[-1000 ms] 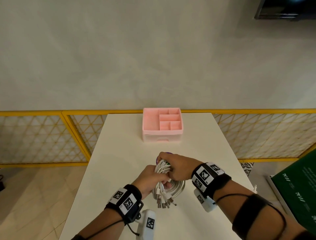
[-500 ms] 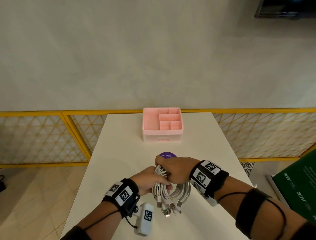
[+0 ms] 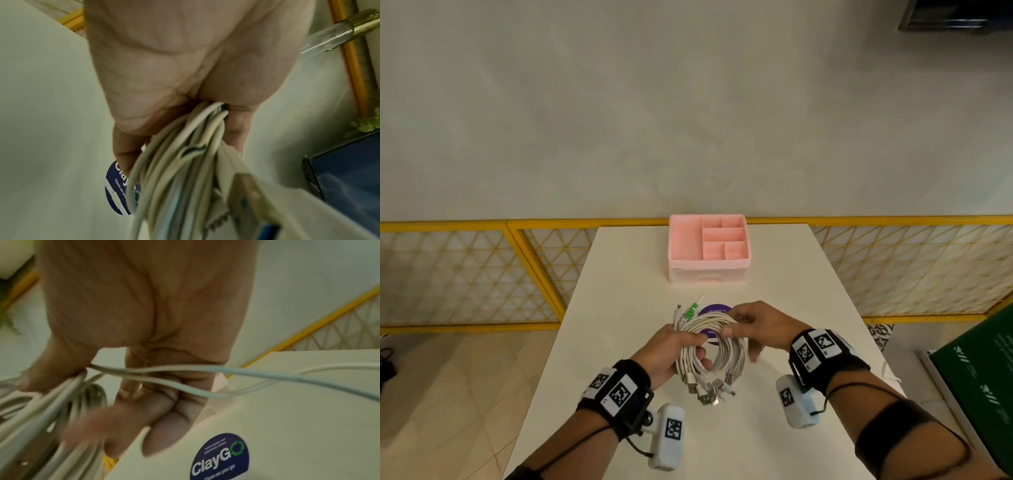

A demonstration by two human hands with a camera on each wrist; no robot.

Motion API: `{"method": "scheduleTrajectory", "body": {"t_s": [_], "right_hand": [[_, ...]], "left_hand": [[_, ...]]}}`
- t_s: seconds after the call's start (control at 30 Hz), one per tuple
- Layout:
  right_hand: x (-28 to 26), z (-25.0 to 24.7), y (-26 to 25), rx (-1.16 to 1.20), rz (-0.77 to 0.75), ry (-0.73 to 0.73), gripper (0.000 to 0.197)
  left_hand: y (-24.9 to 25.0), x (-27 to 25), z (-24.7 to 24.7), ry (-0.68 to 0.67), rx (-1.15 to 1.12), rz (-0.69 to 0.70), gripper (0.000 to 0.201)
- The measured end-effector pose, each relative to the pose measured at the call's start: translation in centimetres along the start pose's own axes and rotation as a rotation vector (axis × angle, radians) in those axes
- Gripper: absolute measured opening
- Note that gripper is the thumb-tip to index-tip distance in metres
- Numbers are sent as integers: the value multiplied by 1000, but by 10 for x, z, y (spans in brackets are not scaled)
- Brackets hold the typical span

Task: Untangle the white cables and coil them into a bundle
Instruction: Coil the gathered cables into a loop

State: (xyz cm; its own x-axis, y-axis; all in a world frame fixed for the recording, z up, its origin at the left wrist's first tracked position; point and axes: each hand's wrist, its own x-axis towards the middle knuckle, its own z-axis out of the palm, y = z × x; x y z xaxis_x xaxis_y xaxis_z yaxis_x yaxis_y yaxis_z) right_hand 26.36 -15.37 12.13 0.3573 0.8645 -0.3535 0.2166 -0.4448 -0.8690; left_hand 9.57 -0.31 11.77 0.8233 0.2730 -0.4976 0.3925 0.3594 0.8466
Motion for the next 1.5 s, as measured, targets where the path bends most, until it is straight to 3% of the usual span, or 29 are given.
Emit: {"method": "scheduleTrajectory", "body": {"t_s": [0.13,0.2,0.33,0.5,0.67,0.9,1.13,1.33,1.5], "right_hand": [[1,-12,1,-92,-15,62,47],[2,-18,-1,-40,-34,100,42],[9,-26,-14,139,-101,215,21],[16,-14,-8,76,-104,215,32],[15,16,19,-28,-134,291,38],[10,35,38,-216,-195,494,27],[-7,76,58,-388,-105,291,24],[-13,110,48,-688,-65,168,26],[-20,117,10,-971,-151,50,30]], "left_hand": [[-1,1,0,91,44,37,68],[-2,2,-1,90,42,60,78],[2,0,4,10,88,95,53],[12,-3,2,-50,-29,93,8],[23,1,-7,96,-226,145,15],[19,8,-11,258,-287,185,25],[31,15,-18,482,-559,277,14],[17,22,-14,638,-453,276,23],[-1,27,-10,754,-340,282,24]]}}
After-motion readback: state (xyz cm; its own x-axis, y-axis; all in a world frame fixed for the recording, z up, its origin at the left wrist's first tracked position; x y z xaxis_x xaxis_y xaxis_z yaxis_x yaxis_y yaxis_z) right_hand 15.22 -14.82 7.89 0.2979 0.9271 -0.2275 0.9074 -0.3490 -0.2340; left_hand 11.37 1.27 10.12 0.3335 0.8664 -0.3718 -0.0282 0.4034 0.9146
